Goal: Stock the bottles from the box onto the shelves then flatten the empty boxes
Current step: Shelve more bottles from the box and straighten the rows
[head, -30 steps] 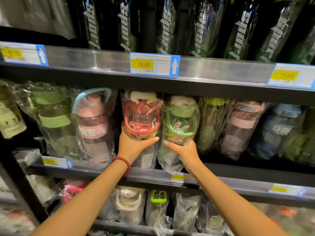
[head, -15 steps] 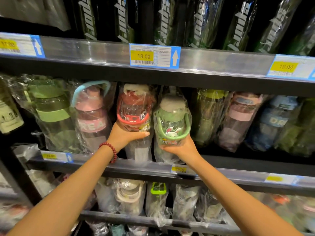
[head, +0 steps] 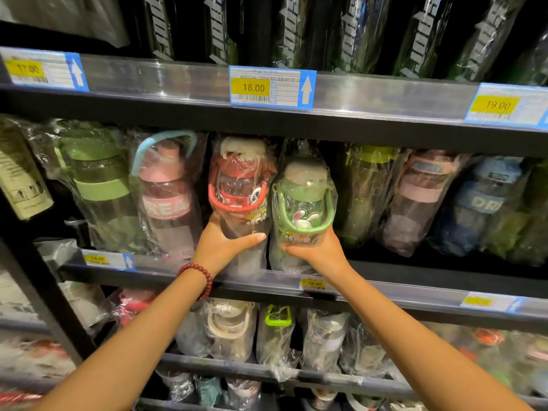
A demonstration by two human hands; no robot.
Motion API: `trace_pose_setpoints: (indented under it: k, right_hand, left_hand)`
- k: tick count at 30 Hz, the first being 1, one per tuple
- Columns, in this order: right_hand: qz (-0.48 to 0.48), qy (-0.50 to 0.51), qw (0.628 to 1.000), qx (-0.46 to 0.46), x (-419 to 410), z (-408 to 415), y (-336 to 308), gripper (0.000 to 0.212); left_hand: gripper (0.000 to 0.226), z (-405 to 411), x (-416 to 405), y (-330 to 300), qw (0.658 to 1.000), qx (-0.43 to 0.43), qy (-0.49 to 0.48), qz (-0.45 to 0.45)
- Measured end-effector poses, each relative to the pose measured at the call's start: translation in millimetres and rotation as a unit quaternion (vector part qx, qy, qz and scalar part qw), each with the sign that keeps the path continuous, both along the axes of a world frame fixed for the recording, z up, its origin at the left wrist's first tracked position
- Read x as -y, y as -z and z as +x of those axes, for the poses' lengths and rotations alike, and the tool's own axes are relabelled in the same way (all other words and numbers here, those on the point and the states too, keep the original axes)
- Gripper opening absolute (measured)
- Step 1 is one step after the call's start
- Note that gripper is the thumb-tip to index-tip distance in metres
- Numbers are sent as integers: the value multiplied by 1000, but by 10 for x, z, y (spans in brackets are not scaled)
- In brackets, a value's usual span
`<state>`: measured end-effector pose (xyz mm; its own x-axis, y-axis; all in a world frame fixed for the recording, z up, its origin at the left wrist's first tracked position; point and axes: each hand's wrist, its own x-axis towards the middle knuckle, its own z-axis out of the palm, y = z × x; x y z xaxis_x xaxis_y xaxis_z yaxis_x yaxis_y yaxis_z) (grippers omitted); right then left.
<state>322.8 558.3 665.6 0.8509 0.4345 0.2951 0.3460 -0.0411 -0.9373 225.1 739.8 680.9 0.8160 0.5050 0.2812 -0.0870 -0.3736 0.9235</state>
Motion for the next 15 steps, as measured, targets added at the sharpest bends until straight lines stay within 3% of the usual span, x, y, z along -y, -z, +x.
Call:
trace_pose_setpoints:
  k: [4, 9, 15]
  right_hand:
    - [-2, -9, 1000, -5, 19, 1, -5, 75]
    - [-7, -15, 1000, 1, 37, -28, -58, 69]
    - [-28, -26, 999, 23, 52, -45, -106, 56]
  left_hand:
    - [103, -28, 62, 69, 997, -10, -47, 52]
    - [77, 26, 4, 46, 996, -30, -45, 65]
    - [78, 34, -114, 35, 997, -58, -12, 58]
